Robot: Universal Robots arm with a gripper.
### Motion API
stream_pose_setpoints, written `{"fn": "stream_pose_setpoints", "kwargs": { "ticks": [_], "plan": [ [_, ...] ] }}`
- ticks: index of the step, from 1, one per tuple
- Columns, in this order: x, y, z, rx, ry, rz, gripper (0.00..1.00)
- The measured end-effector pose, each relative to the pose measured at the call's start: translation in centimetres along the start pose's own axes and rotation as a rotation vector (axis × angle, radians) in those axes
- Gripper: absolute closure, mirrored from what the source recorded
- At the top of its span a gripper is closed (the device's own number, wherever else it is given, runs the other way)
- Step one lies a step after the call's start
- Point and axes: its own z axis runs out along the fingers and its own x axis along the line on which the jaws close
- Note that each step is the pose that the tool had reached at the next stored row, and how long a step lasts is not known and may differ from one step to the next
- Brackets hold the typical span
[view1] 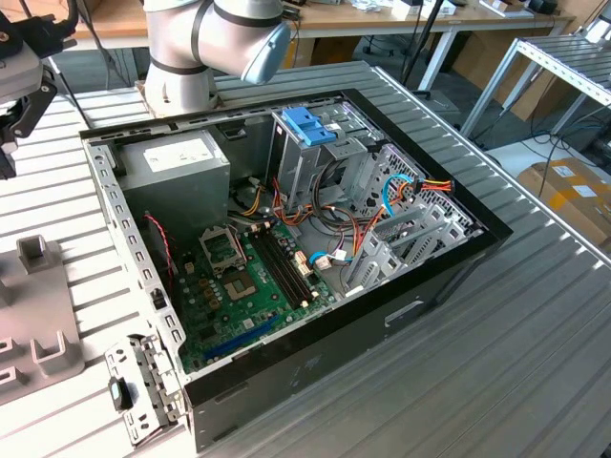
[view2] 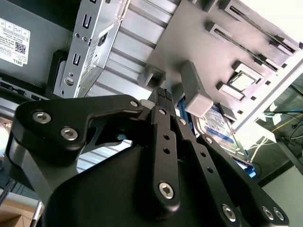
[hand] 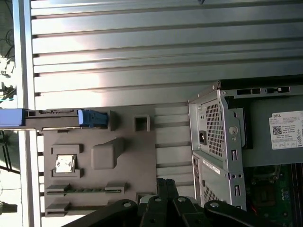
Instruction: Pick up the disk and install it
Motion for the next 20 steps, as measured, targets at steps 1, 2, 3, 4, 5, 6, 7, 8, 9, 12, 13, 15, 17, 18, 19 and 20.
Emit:
{"fn": "stream_pose_setpoints", "kwargs": {
  "ticks": [1,2,3,4,5,6,7,8,9,12,13,15,17,18,19,20],
  "plan": [
    [0.04,0.0,0.0,0.0,0.0,0.0,0.89],
    [0.09,-0.01,-0.01,0.0,0.0001,0.0,0.89],
    [0.13,-0.01,-0.01,0.0,0.0001,0.0,0.89],
    [0.16,-0.01,0.0,0.0,0.0,0.0,0.89],
    [0.19,-0.01,-0.01,0.0,0.0,0.0,0.89],
    [0.24,-0.02,-0.01,0.0,0.0,0.0,0.89],
    [0.27,-0.02,-0.01,0.0,0.0,0.0,0.89],
    [0.3,-0.02,-0.01,0.0,0.0,0.0,0.89],
    [0.33,-0.02,-0.01,0.0,0.0,0.0,0.89],
    [0.44,-0.03,-0.01,0.0,0.0,0.0,0.89],
    [0.48,-0.03,-0.01,0.0,0.0,0.0,0.89],
    [0.57,-0.04,-0.02,0.0,0.0,0.0,0.89],
    [0.63,-0.05,-0.02,0.0,0.0,0.0,0.89],
    [0.66,-0.05,-0.02,0.0,0.0,0.0,0.89],
    [0.69,-0.05,-0.02,0.0,0.0,0.0,0.89],
    [0.72,-0.05,-0.02,0.0,0.0001,0.0,0.89]
  ]
}}
